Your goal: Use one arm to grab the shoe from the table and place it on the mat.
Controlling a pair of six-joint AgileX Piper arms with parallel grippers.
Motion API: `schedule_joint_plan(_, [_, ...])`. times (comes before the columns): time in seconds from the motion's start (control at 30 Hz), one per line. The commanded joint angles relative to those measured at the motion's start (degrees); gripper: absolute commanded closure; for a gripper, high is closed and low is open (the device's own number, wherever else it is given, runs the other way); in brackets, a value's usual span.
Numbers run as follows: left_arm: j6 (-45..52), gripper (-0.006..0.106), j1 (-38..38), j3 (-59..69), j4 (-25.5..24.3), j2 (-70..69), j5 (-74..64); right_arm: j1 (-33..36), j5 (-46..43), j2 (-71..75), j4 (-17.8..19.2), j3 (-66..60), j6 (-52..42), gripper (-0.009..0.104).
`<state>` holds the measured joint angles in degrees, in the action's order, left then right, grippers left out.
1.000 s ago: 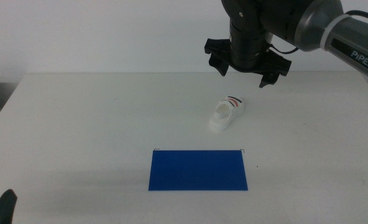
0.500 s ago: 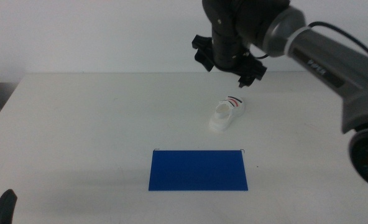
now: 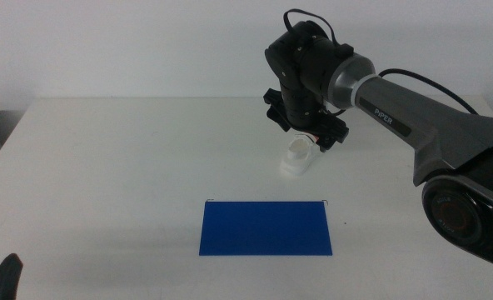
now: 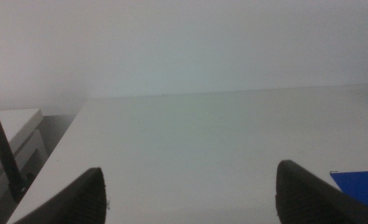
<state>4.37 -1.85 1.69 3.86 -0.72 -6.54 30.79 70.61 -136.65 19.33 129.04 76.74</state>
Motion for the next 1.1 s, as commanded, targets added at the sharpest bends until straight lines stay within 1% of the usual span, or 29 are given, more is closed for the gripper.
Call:
schedule_joint_plan(0.0, [-0.28, 0.007, -0.23, 0.40, 0.55, -0.80, 4.68, -0.90, 2.79, 3.66, 2.06, 2.08, 0.34, 0.003])
schedule_joint_plan(0.1, [-0.28, 0.007, -0.23, 0.40, 0.55, -0.80, 4.68, -1.17, 2.27, 2.82, 2.22, 2.68, 0.53, 0.003])
schedule_joint_plan(0.23, [-0.28, 0.007, -0.23, 0.40, 0.55, -0.80, 4.68, -1.67, 1.23, 1.47, 0.77, 2.73, 0.58, 0.003])
schedule_joint_plan(0.43, [-0.28, 0.007, -0.23, 0.40, 0.55, -0.80, 4.68, -2.23, 0.69, -0.21, 0.70, 2.80, 0.94, 0.004])
schedule_joint_plan(0.57, [-0.28, 0.007, -0.23, 0.40, 0.55, -0.80, 4.68, -2.23, -0.40, -0.74, 0.76, 2.80, 2.27, 0.011])
schedule_joint_plan(0.67, [-0.28, 0.007, -0.23, 0.40, 0.55, -0.80, 4.68, -2.59, -0.53, -0.98, -0.05, 2.80, 3.47, 0.024])
schedule_joint_plan(0.7, [-0.28, 0.007, -0.23, 0.40, 0.55, -0.80, 4.68, -2.82, -0.41, -1.05, -0.79, 2.80, 3.53, 0.031])
schedule_joint_plan(0.73, [-0.28, 0.007, -0.23, 0.40, 0.55, -0.80, 4.68, -2.89, -0.34, -1.05, -1.16, 2.80, 3.53, 0.036])
schedule_joint_plan(0.8, [-0.28, 0.007, -0.23, 0.40, 0.55, -0.80, 4.68, -2.89, 0.03, -1.05, -2.12, 2.80, 3.53, 0.052])
schedule_joint_plan(0.9, [-0.28, 0.007, -0.23, 0.40, 0.55, -0.80, 4.68, -2.82, 3.21, -1.05, -2.39, 3.78, 3.53, 0.073])
schedule_joint_plan(0.97, [-0.28, 0.007, -0.23, 0.40, 0.55, -0.80, 4.63, -2.59, 3.28, -0.55, -2.60, 4.24, 2.70, 0.086])
schedule_joint_plan(1.03, [-0.28, 0.007, -0.23, 0.40, 0.55, -0.74, 4.64, -1.90, 3.28, 0.75, -2.13, 4.24, 2.85, 0.096])
schedule_joint_plan(1.07, [-0.28, 0.007, -0.23, 0.40, 0.55, -0.74, 4.64, -1.52, 3.28, 1.36, -1.70, 4.24, 3.28, 0.099])
